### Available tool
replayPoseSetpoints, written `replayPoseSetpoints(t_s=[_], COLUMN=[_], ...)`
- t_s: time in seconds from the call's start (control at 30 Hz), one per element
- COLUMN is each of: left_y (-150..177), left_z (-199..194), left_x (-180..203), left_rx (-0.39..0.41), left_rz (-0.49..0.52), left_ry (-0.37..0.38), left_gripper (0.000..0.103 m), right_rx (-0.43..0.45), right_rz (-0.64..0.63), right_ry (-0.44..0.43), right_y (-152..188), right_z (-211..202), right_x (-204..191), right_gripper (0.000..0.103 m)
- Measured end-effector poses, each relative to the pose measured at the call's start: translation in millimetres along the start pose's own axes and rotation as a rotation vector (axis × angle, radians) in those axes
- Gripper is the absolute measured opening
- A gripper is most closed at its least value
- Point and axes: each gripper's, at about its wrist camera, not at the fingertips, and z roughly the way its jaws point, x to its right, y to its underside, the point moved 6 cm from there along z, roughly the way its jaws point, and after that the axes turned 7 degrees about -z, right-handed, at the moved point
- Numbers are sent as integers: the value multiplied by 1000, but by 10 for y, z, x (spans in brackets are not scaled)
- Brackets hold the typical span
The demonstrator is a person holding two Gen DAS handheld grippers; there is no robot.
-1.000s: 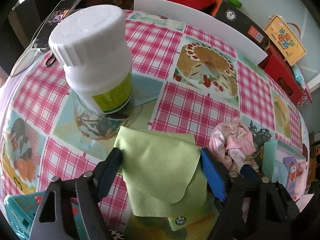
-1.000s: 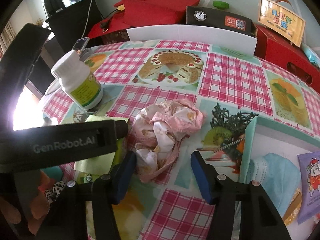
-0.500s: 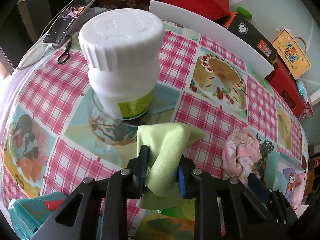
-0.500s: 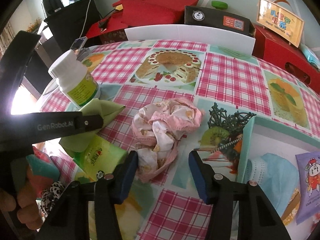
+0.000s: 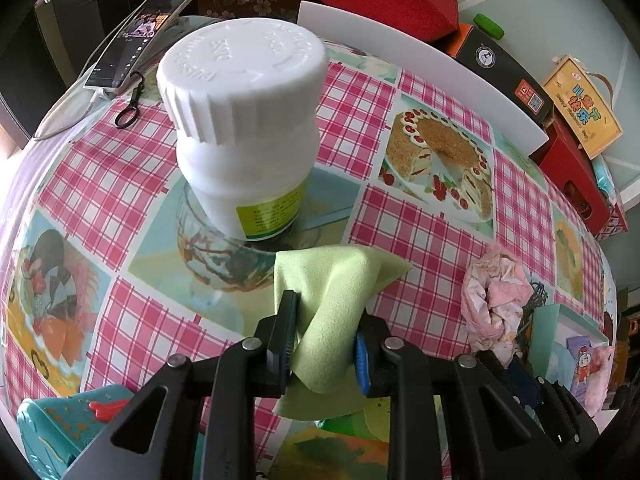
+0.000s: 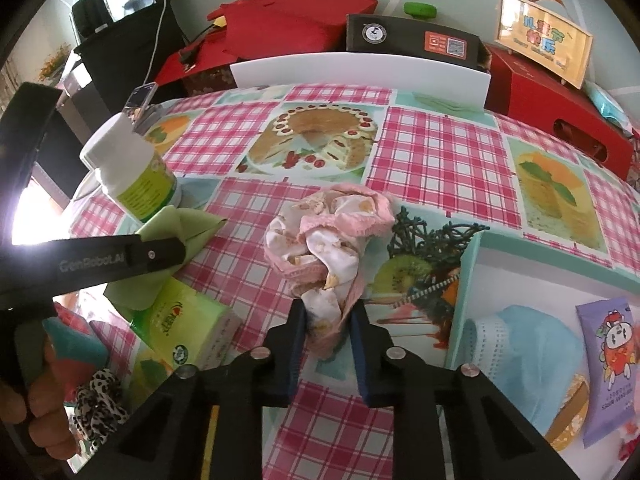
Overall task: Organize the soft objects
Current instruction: 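Grasp the green cloth with the left gripper while the right gripper grasps the pink-white floral cloth, then lift the green cloth and floral cloth and carry both over the white tray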
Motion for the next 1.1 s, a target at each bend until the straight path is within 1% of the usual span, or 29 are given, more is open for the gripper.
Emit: replayPoseSetpoints(t_s=[0.23, 0.6, 0.73, 0.9, 1.1], left_y=[8, -4, -16, -31, -43], left_z=[-28, -86, -147, -256, -459], left_x=[-9, 8, 5, 9, 30], left_rx=[0, 9, 24, 47, 85], left_rz=[-11, -24, -27, -22, -5], left_ry=[12, 32, 40, 58, 86], left_gripper=[24, 18, 15, 15, 14], right_rx=[19, 59, 75, 109, 192], right_rz=[13, 28, 29, 24, 31], right_ry=[15, 53, 63, 71, 90], right_y=[-26, -71, -88, -137, -240], right_z=[-30, -113, -163, -295, -629], right_x=[42, 101, 116, 106, 126], right_gripper=[14, 11, 11, 11, 11])
